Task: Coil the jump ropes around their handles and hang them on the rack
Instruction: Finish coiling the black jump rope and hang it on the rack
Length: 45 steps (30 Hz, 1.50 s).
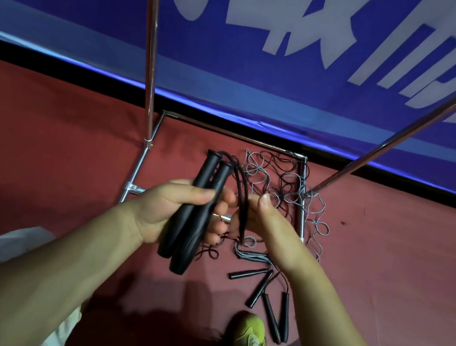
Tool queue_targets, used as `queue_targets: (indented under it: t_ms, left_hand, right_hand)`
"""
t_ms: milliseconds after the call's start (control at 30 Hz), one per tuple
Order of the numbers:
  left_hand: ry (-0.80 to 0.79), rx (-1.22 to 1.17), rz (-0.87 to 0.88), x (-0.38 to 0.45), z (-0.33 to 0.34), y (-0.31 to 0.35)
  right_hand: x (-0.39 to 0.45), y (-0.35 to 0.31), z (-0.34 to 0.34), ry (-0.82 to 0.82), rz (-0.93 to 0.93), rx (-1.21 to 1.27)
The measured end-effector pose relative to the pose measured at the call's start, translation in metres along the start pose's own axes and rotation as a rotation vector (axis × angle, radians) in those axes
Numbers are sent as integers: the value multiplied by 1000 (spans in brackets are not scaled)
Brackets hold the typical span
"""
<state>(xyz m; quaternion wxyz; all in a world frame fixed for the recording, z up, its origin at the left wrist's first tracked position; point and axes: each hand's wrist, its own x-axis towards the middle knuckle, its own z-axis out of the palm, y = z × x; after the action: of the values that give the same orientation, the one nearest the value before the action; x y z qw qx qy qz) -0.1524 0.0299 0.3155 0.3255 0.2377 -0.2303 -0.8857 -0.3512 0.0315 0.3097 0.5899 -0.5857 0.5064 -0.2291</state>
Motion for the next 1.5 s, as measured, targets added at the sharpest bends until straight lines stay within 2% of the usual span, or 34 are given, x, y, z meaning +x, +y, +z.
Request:
queue_targets:
  t_ms: [233, 333, 467, 600, 700, 767, 867, 1000, 1100, 1167, 1300, 1367, 1433, 1500]
  left_hand:
    - [57, -24, 72, 4, -10, 7]
    - [223, 149, 55, 5, -14, 12]
    - [382, 406, 19, 4, -21, 14]
    - [425, 519, -46, 6, -24, 11]
    - [400, 533, -142, 7, -28, 8]
    - [368, 590, -239, 6, -26, 5]
    - [222, 663, -388, 3, -19, -5]
    - [-56, 665, -496, -1, -10, -13]
    - [-226, 695, -521, -3, -2, -13]
    - [-290, 707, -505, -4, 0, -13]
    - [-301, 630, -431, -6, -4, -9]
    - [-311, 521, -359, -8, -10, -5]
    - [-316, 378, -260, -8, -16, -1]
    - [-247, 296, -175, -7, -20, 3]
  right_hand:
    - [0, -17, 10, -98, 54, -121]
    - [-4, -27, 8, -131, 84, -215]
    - [-8, -34, 1, -41, 176, -299]
    - [-10, -45, 6, 135, 89, -751]
    - [-13, -52, 9, 107, 22, -976]
    - [-15, -57, 8, 52, -37, -1035]
    - [-15, -64, 8, 24, -103, -824]
    - [-4, -62, 0, -115, 10, -234]
    - [6, -54, -3, -210, 118, -58]
    - [11, -46, -1, -261, 227, 42]
    - [19, -33, -1, -330, 447, 357]
    - [20, -28, -3, -298, 400, 448]
    - [20, -26, -2, -260, 192, 474]
    - [19, -24, -1, -235, -13, 402]
